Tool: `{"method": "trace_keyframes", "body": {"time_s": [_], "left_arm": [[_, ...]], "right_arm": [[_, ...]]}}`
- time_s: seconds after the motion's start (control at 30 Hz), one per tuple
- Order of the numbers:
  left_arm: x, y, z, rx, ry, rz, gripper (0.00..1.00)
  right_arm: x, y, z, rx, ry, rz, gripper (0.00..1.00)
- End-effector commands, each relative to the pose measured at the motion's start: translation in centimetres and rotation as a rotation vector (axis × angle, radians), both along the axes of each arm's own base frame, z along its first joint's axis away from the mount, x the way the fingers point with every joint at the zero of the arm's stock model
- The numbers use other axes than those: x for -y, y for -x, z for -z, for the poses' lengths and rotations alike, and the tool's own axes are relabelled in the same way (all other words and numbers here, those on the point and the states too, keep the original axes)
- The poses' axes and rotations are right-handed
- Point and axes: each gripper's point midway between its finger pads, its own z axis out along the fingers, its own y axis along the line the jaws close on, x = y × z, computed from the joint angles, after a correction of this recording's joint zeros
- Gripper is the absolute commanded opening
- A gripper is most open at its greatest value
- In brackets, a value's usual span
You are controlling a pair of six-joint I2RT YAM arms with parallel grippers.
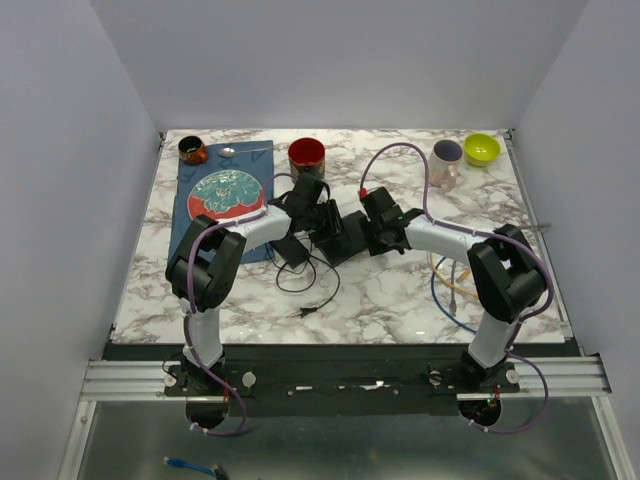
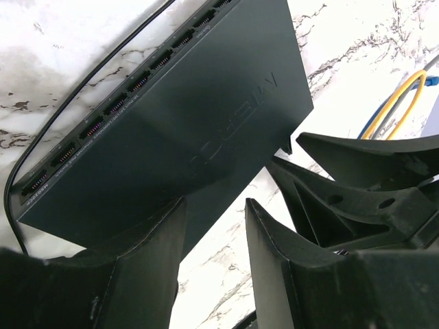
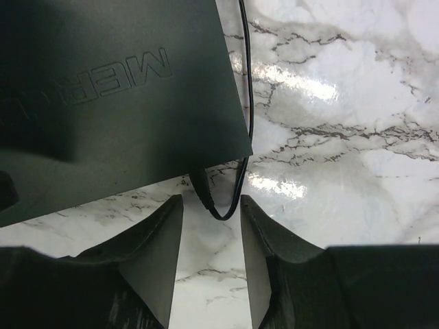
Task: Pull the plug from the switch port
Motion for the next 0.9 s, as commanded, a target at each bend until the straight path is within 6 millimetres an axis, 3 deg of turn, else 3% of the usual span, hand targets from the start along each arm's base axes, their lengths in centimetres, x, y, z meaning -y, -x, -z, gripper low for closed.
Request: {"method": "trace_keyframes", "body": {"time_s": [0.0, 0.2, 0.53, 0.77, 0.87], "left_arm": [[-1.2, 2.1, 2.0, -0.076, -0.053, 0.009, 0.54], [-1.3, 2.3, 1.9, -0.074, -0.053, 0.008, 0.54], [-1.6, 2.8, 1.9, -0.075, -0.057, 0.011, 0.54], [-1.9, 2.9, 1.7, -0.071, -0.058, 0.006, 0.54], [-2.4, 2.4, 0.6, -0.031, -0.067, -0.016, 0.54]], "right_arm": [[-1.0, -1.1, -0.6, 0.027, -0.003, -0.021, 0.47], [-1.2, -1.9, -0.7, 0.045, 0.000, -0.013, 0.46], [-1.3, -2.7, 0.9, 0.044, 0.025, -0.002, 0.32], [-1.4, -2.6, 0.7, 0.047, 0.007, 0.005, 0.23], [-1.7, -2.0, 0.1, 0.040, -0.038, 0.022, 0.20]]}}
